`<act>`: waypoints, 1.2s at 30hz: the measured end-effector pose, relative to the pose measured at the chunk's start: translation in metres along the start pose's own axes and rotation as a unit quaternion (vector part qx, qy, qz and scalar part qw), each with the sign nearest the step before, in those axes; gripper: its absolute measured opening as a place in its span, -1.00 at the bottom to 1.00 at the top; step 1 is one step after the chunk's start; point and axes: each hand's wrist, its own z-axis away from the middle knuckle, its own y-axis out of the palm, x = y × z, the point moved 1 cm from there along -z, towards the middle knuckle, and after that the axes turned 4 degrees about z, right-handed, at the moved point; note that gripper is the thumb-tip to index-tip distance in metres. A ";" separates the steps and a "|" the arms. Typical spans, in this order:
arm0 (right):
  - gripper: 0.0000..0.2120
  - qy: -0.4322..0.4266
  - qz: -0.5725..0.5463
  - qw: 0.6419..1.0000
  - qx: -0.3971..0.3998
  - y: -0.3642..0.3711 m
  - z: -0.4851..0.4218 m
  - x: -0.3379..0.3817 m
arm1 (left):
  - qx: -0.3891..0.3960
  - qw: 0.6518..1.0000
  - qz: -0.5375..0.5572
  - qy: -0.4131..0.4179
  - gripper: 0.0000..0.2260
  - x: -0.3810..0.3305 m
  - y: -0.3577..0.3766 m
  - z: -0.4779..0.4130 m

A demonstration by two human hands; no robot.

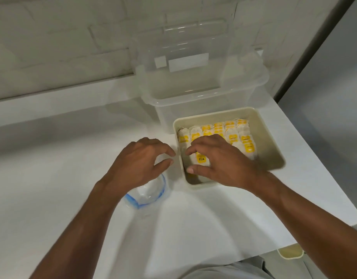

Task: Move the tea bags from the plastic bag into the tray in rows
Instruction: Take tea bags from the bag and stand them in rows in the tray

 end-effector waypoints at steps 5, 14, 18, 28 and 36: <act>-0.54 -0.051 0.029 0.997 -0.054 0.019 0.000 0.030 | -0.025 1.000 0.007 0.006 -0.85 0.013 0.007 0.027; -0.66 -0.091 0.088 0.990 -0.060 0.077 -0.010 0.100 | -0.003 0.997 -0.074 -0.006 -0.85 0.073 0.033 0.069; -0.64 -0.065 0.125 0.990 -0.006 0.112 -0.008 0.110 | 0.013 0.997 -0.072 0.003 -0.87 0.080 0.053 0.085; -0.69 -0.006 0.202 0.979 0.028 0.131 -0.001 0.113 | -0.005 0.995 -0.097 -0.039 -0.76 0.087 0.073 0.110; -0.60 0.033 0.185 0.981 -0.055 0.127 -0.030 0.123 | -0.055 0.994 -0.078 -0.047 -0.87 0.075 0.081 0.102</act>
